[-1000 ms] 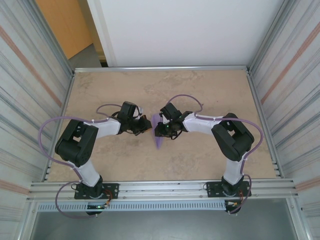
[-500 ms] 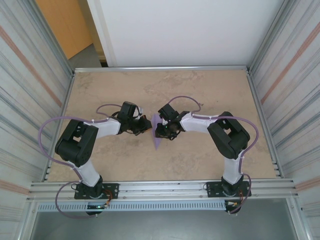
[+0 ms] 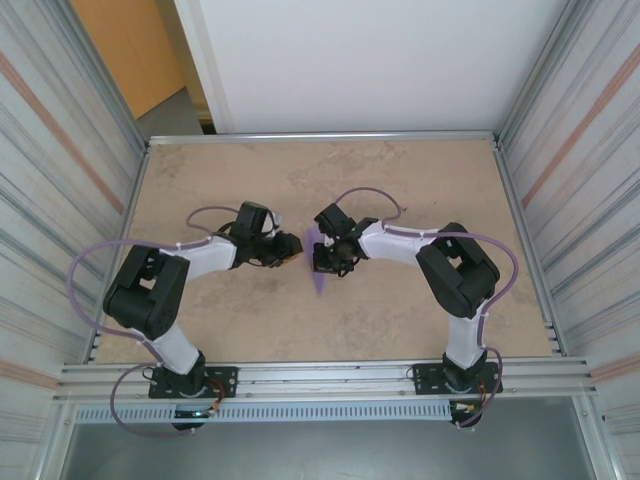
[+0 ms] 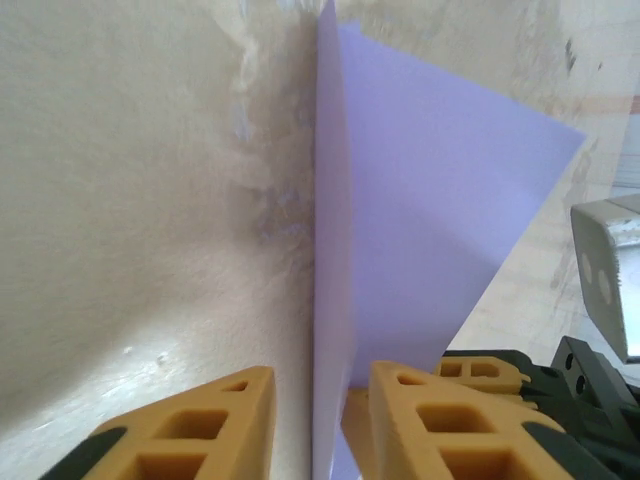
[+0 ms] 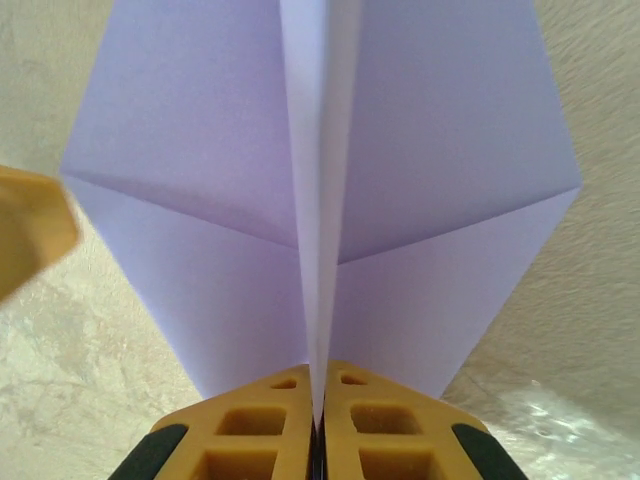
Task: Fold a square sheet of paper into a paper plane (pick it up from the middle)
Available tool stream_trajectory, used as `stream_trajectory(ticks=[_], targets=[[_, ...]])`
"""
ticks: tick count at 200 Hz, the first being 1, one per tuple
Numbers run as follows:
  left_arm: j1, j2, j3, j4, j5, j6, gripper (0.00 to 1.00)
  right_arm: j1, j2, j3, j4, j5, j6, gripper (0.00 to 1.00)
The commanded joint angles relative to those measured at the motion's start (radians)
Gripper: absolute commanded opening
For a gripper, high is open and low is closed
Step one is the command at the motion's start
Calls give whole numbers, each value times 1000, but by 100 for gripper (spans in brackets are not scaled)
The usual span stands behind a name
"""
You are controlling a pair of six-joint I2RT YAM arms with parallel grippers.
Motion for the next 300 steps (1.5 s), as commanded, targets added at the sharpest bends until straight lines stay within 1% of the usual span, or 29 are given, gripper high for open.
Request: stream_trajectory(ticks=[1,28,64,93,105,127,160,177,219,250,300], targets=[[40,-74,-26,-64,-41,44,40,-25,-9,61,-132,108,-83,10],[94,-128,-42,-126,-79,82,50,-88,-4,128,-213,176,-166,10],[146,-178,-44,-213,-143,132,59,-190,101,280,-302,170,-257,12],[155,-186,-30,-258,-181,156,66,-246,219,438,-364,155,-311,13],[155,-184,-23,-268,-187,164,67,-259,260,483,-379,142,-328,13],[156,-185,-21,-276,-196,166,72,-272,322,552,-422,142,-335,14],[155,-182,-20,-273,-196,168,79,-273,344,563,-429,134,-333,20],[155,-183,-18,-274,-199,171,82,-273,347,557,-428,134,-330,21],[156,-184,-17,-276,-199,169,84,-273,360,544,-417,136,-321,21],[156,-184,-22,-276,-198,168,85,-273,381,543,-414,147,-318,24],[156,-181,-22,-277,-202,167,87,-253,413,539,-421,235,-314,34]])
